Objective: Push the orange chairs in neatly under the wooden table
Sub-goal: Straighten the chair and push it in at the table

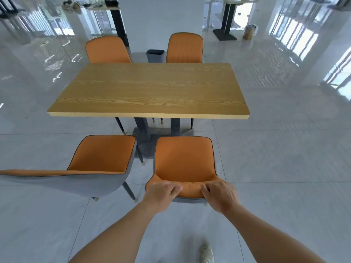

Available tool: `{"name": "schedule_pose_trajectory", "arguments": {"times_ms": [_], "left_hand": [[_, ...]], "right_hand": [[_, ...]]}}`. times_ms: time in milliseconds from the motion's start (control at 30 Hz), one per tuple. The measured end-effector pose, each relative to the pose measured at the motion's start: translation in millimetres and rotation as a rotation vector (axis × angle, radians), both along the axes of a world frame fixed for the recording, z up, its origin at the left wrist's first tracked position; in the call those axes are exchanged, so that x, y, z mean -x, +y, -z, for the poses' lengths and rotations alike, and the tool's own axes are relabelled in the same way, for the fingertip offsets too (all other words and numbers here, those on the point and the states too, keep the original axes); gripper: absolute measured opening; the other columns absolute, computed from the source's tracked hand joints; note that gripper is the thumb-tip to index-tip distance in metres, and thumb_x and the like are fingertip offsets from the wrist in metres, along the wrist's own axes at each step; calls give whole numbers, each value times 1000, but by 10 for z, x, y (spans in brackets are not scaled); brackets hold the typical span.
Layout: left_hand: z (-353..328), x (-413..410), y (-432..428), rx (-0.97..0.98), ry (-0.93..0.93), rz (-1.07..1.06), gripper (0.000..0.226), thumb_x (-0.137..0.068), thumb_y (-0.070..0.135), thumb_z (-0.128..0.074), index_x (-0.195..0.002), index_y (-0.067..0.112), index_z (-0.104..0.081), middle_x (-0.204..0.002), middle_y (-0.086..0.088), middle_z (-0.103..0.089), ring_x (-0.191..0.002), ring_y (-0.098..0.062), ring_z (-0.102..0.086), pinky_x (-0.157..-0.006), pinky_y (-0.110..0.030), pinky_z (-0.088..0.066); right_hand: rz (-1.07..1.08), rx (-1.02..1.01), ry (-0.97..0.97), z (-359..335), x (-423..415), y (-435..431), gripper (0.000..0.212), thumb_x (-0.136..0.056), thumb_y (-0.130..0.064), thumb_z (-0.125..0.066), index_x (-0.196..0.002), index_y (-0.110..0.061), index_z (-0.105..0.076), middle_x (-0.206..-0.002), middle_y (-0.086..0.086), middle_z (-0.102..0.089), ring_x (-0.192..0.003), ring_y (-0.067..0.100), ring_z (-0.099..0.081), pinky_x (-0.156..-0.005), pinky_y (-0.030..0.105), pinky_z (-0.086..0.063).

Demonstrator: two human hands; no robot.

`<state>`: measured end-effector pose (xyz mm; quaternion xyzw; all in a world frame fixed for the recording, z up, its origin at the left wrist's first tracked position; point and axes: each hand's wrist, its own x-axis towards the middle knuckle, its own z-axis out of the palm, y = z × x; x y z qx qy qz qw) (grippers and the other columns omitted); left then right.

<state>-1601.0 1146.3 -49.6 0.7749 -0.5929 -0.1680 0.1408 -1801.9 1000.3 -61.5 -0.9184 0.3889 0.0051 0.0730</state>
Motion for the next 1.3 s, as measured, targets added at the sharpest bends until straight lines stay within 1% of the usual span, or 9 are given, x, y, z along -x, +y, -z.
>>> {"name": "schedule_pose_trajectory", "arguments": {"times_ms": [200, 300, 433, 533, 733, 967, 1100, 1167, 1300], "left_hand": [[74, 3, 12, 52, -68, -12, 49, -100, 61, -17, -76, 32, -48, -68, 12, -52, -63, -12, -50, -56, -28, -40], [111, -3, 7, 51, -73, -22, 57, -100, 62, -16, -80, 29, -57, -72, 11, -58, -67, -13, -54, -60, -32, -47], [99, -18, 1, 57, -69, -23, 62, -98, 66, -12, -84, 30, -60, -75, 12, -60, -69, -12, -55, -61, -30, -47], [97, -24, -4, 42, -78, -16, 68, -96, 69, -7, -91, 29, -63, -78, 11, -62, -72, -13, -57, -64, -31, -49], [115, -37, 23, 67, -96, -11, 67, -98, 67, -10, -94, 31, -67, -84, 12, -68, -75, -11, -60, -67, -31, -52], [115, -43, 4, 111, -109, -9, 51, -102, 56, -24, -82, 29, -63, -77, 10, -66, -67, -10, -55, -58, -27, -45], [114, -37, 0, 88, -119, -6, 56, -101, 58, -19, -88, 29, -65, -81, 11, -68, -71, -10, -58, -63, -30, -51], [95, -39, 3, 58, -117, -7, 59, -99, 60, -16, -91, 30, -66, -85, 11, -68, -75, -11, -59, -65, -29, -51], [-4, -1, -33, -14, -121, -31, 48, -102, 55, -24, -96, 31, -65, -87, 9, -66, -77, -13, -59, -70, -32, -50]], "right_hand": [[-8, 6, -27, -24, 14, 30, 65, -93, -57, -13, -64, -23, -59, -61, -11, -52, -59, 12, -54, -65, 32, -50], [-21, 0, -18, -18, 18, 39, 63, -94, -56, -14, -62, -24, -57, -59, -10, -51, -57, 12, -53, -63, 32, -50], [-11, -20, -18, -51, 7, 51, 61, -94, -55, -17, -64, -24, -59, -62, -11, -54, -60, 11, -55, -65, 31, -50], [-3, -28, -19, -74, 8, 60, 55, -98, -50, -27, -64, -23, -60, -62, -11, -52, -63, 11, -55, -64, 30, -49], [28, -23, -18, -41, 20, 160, 50, -98, -45, -38, -56, -22, -55, -53, -11, -47, -50, 11, -48, -52, 28, -42], [27, -26, -60, -61, 26, 121, 56, -93, -52, -24, -60, -21, -56, -57, -9, -49, -57, 13, -51, -56, 29, -41], [21, -38, -75, -93, 33, 112, 53, -92, -53, -24, -58, -23, -49, -52, -11, -39, -56, 12, -47, -55, 29, -36], [15, -61, -66, -116, 30, 116, 51, -93, -55, -23, -63, -24, -49, -57, -12, -42, -61, 10, -48, -59, 29, -40], [14, -98, -28, -136, 8, 72, 52, -90, -59, -16, -71, -26, -52, -70, -12, -53, -73, 11, -53, -73, 34, -48]]}}
